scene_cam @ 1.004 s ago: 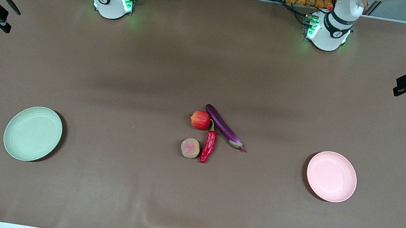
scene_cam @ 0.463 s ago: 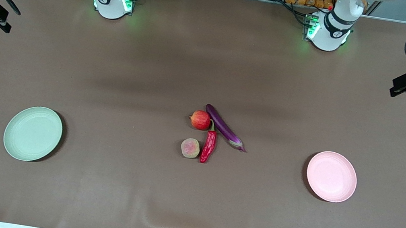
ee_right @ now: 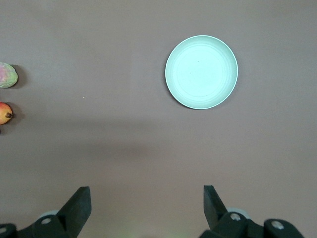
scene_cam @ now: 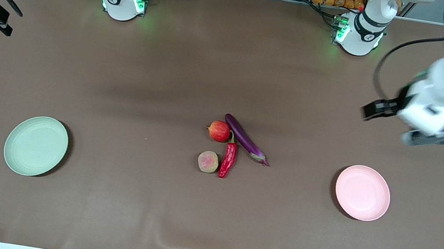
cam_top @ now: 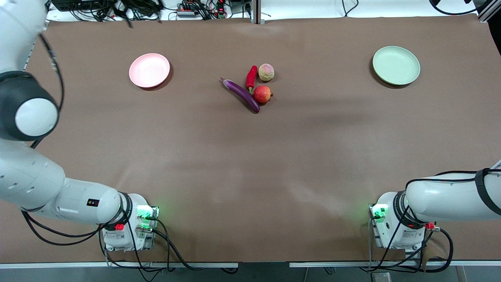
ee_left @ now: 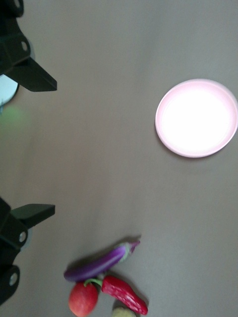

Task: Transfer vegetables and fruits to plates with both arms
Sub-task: 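Reach the left gripper down to the purple eggplant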

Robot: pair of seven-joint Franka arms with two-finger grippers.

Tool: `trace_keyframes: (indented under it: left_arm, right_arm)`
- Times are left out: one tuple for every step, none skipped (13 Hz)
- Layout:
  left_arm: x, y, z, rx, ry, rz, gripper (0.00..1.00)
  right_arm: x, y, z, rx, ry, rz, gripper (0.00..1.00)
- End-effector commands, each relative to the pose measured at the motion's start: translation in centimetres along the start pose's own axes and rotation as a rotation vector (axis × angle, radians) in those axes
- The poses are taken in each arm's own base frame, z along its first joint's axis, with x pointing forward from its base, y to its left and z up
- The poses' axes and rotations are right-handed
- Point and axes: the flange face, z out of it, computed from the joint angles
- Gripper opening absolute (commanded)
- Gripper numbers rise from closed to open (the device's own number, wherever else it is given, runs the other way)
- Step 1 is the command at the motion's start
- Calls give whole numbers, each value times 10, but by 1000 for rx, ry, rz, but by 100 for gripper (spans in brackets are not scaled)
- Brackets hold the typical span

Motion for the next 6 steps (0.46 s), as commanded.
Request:
trace_keyframes:
  left_arm:
    - [0, 61, 53, 6, -8, -121, 100]
    - [2, 81, 77, -2, -3, -157, 100]
    - [-3, 103, 102, -8, 2, -179, 100]
    - [-8, 124, 122, -16, 10, -208, 100]
    - [-11, 142, 141, -24, 12, -252, 100]
    - [-17, 160, 159, -32, 12, -289, 100]
  right_arm:
    - [0, 0, -3, 1, -1, 9, 100]
    - [0, 0, -3, 1, -1, 11, 100]
    - [0, 0, -3, 1, -1, 9, 100]
    - [0, -1, -3, 1, -1, 8, 100]
    - [0, -1, -3, 1, -1, 8, 100]
    - [0, -1, -3, 1, -1, 8, 100]
